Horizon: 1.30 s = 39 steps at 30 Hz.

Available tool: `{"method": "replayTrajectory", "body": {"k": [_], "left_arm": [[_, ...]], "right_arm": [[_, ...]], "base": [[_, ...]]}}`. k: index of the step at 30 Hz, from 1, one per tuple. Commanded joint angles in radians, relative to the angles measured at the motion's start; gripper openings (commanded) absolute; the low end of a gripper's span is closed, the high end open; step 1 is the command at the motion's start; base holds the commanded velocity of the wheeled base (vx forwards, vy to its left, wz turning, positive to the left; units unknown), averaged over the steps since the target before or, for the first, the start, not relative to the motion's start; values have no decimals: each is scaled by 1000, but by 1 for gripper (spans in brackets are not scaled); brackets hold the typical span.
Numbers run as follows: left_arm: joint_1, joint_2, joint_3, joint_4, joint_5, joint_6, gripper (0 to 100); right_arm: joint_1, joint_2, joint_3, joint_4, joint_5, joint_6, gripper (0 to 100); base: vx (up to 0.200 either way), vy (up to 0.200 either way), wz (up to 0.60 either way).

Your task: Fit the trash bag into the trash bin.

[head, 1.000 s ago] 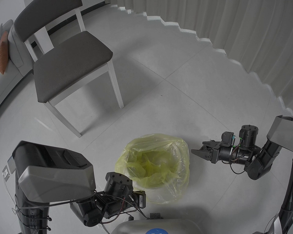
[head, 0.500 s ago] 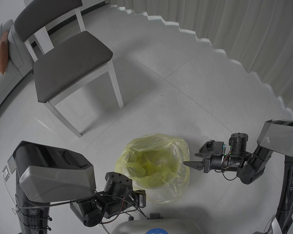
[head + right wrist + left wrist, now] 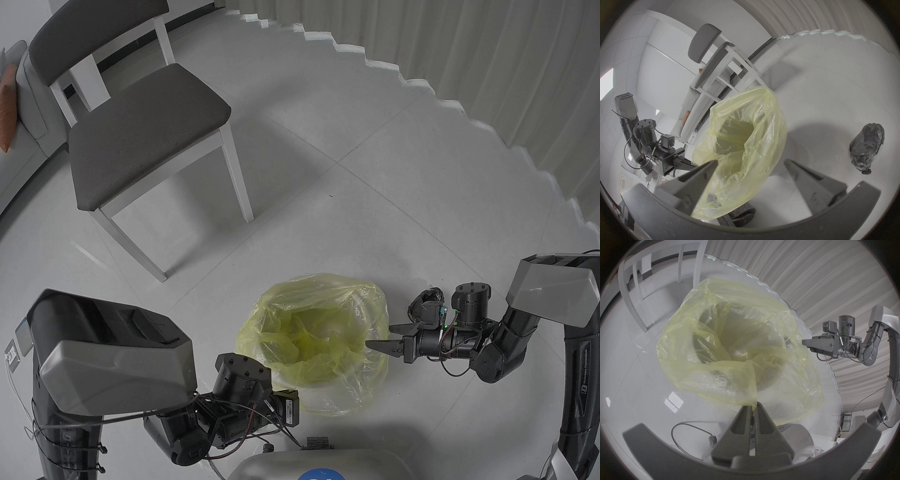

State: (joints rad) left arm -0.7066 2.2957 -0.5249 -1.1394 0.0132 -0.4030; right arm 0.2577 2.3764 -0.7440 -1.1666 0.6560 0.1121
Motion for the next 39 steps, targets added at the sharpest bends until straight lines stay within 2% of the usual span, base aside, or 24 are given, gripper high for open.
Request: {"method": "replayTrajectory", "body": {"k": [1,8,12,24,33,39], "left_arm": [[7,13,-1,0,1,0,0],[9,27,-3,-5,1,0,0],[12,59,-3,-53,1,0,0],[70,90,-14,-57,-12,0,0],[81,123,-46,-56,-15,0,0],[124,137,-70,-56,-22,1,0]], "right_arm": [[0,15,0,-1,1,-2,0],[-1,34,-1,-2,1,-3,0],[-6,66,-20,-2,1,-12,0],[-20,136,-104,5,1,-12,0],[-41,172,-129,5,2,-14,0],[-43,192,-170,12,2,-14,0]], "base": [[0,0,0],[0,0,0],[0,0,0],[0,0,0],[0,0,0],[0,0,0]]}}
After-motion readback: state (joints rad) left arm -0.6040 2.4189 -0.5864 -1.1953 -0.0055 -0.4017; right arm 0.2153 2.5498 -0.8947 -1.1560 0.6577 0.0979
